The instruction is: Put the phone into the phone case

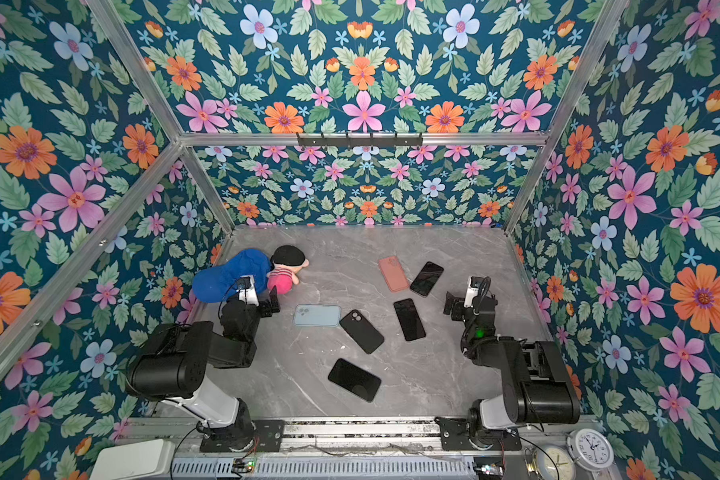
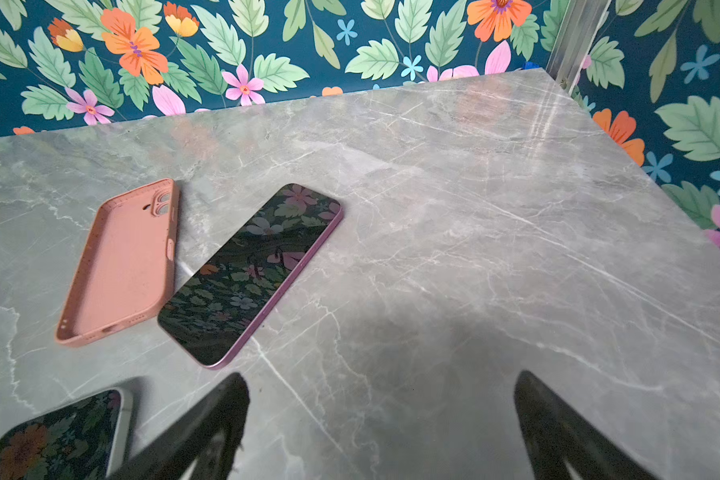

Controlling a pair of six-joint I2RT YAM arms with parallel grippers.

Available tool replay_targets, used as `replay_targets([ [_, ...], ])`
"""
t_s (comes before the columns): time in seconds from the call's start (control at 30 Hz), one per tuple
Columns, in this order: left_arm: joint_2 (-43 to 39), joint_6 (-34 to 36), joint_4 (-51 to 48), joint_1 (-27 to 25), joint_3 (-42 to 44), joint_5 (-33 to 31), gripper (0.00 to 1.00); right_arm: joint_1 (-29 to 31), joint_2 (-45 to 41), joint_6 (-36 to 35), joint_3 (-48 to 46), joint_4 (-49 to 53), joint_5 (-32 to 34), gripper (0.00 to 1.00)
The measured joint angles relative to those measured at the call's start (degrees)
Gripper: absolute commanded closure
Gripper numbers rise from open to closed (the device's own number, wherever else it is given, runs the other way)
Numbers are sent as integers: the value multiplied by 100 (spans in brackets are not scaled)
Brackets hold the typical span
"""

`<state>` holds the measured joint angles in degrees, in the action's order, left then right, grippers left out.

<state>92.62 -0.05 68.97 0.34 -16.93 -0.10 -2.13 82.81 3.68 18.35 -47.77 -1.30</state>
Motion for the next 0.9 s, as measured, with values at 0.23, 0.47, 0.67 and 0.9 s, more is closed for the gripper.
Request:
replay_targets([
  [0.23,-11,20,20,0,46,28,0,0,0,0,0,0,0,1],
  [0.47,-66,17,-24,0,20,26,0,0,0,0,0,0,0,1],
  [0.67,-754,-101,-131,-59,197,-400,0,0,-1001,-15,247,876,-42,1],
  [0.9,-2328,-240,-1731,-450,-501,-1110,0,83,-2774,393,551,2439,85,1],
])
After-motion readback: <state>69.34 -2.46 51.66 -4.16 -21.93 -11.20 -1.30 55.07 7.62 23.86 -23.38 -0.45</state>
